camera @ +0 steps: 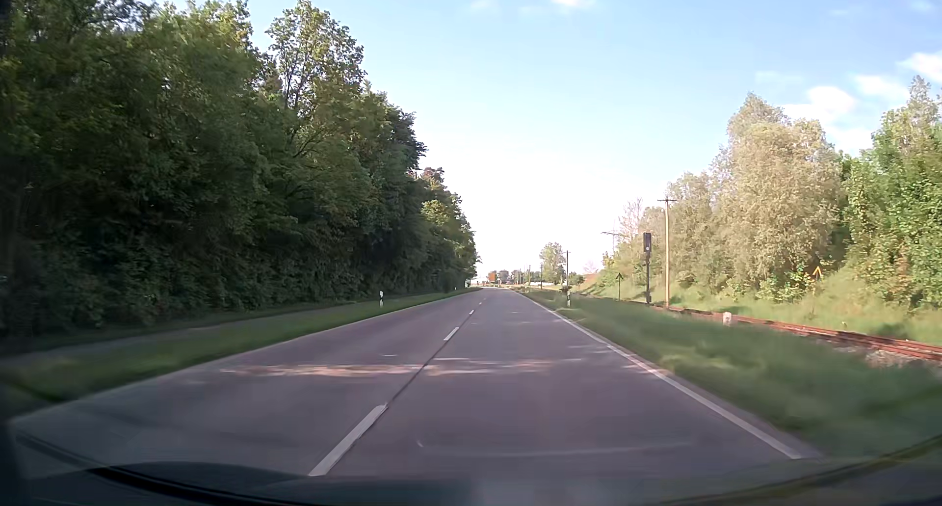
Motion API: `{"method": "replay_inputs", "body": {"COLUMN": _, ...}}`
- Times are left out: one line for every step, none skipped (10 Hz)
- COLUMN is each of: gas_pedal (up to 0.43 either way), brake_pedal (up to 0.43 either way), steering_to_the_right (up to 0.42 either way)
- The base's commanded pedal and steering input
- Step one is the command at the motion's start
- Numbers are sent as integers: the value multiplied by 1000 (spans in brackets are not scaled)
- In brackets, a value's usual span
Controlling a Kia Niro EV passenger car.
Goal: Follow the waypoints while adhering to traffic rules and regulations
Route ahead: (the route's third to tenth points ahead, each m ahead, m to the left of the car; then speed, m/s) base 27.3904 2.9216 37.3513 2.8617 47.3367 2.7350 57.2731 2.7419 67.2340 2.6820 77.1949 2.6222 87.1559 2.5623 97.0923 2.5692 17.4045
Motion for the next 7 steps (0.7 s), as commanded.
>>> {"method": "replay_inputs", "body": {"gas_pedal": 197, "brake_pedal": 0, "steering_to_the_right": 1}}
{"method": "replay_inputs", "body": {"gas_pedal": 197, "brake_pedal": 0, "steering_to_the_right": 1}}
{"method": "replay_inputs", "body": {"gas_pedal": 197, "brake_pedal": 0, "steering_to_the_right": 1}}
{"method": "replay_inputs", "body": {"gas_pedal": 189, "brake_pedal": 0, "steering_to_the_right": 1}}
{"method": "replay_inputs", "body": {"gas_pedal": 189, "brake_pedal": 0, "steering_to_the_right": 2}}
{"method": "replay_inputs", "body": {"gas_pedal": 177, "brake_pedal": 0, "steering_to_the_right": 2}}
{"method": "replay_inputs", "body": {"gas_pedal": 177, "brake_pedal": 0, "steering_to_the_right": 2}}
